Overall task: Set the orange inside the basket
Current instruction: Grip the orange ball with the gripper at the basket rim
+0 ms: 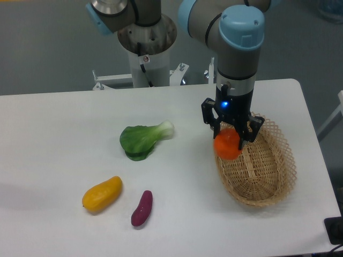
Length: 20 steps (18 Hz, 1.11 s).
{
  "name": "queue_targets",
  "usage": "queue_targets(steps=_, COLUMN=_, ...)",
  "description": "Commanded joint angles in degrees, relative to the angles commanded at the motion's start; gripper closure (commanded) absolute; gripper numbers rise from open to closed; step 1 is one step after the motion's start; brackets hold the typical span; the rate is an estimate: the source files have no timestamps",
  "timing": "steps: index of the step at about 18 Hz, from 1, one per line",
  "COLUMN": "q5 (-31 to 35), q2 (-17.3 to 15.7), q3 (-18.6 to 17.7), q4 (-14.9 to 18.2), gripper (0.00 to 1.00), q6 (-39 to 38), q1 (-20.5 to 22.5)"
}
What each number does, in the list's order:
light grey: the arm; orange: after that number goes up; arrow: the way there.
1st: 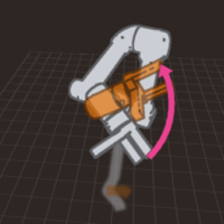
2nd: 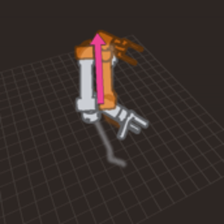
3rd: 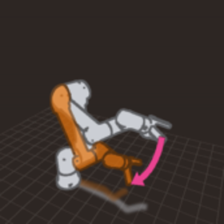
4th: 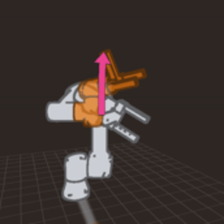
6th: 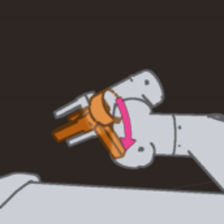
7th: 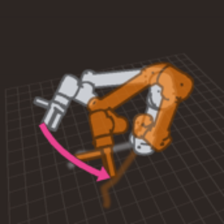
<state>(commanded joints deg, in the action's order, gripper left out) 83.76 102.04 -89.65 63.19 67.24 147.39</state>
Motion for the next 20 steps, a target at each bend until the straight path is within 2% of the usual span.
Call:
queue_targets(steps=8, q5=0.1, q2=0.0, q3=-0.4, q4=0.1, gripper=0.43, q6=0.1, q1=0.4)
queue_targets(steps=13, q5=0.4, q2=-1.1, q3=-1.2, q4=0.2, gripper=0.43, q6=0.3, q1=1.1)
queue_targets(steps=20, q5=1.9, q2=-1.6, q3=-4.3, q4=0.4, gripper=0.44, q6=5.4, q1=1.2)
